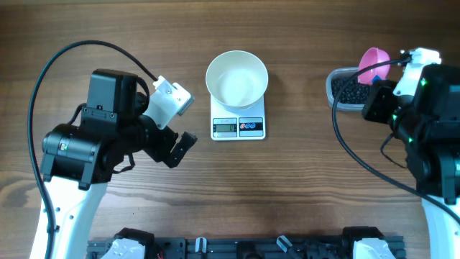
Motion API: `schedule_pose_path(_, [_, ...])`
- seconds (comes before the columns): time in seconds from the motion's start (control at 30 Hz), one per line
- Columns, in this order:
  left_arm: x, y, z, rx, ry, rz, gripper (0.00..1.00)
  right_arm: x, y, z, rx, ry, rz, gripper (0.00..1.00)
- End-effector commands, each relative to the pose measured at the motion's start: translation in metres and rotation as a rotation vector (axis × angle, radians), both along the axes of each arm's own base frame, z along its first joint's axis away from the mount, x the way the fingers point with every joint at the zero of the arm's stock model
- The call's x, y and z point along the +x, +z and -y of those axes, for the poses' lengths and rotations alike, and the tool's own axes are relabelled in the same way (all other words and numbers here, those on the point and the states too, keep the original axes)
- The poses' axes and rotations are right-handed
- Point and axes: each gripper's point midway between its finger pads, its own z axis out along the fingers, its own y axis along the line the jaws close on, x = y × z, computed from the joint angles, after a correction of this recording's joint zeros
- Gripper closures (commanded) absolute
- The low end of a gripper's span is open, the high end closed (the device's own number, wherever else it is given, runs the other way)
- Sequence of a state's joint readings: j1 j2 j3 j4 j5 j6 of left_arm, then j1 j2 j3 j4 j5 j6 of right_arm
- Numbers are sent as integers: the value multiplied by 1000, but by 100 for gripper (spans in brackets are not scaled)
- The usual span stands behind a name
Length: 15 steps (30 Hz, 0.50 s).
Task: Scoop item into bowl and weigh 150g on scale
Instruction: 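Lower pink scoop with right gripper into the black beans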
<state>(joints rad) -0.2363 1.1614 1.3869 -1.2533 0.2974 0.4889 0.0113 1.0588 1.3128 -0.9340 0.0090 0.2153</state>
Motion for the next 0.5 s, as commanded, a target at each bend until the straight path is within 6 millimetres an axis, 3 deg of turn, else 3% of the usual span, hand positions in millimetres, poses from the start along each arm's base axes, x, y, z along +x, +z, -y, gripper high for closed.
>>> schedule_pose_path(0.0, [3,5,1,-7,3,12,0,7,6,6,-5,-37,10,96])
schedule_pose_path(0.3, [3,5,1,-7,3,12,0,17,14,14,-122,-2,3,96])
schedule_pose_path(0.47, [3,5,1,-7,3,12,0,22,-1,20,-216,39,-89,96])
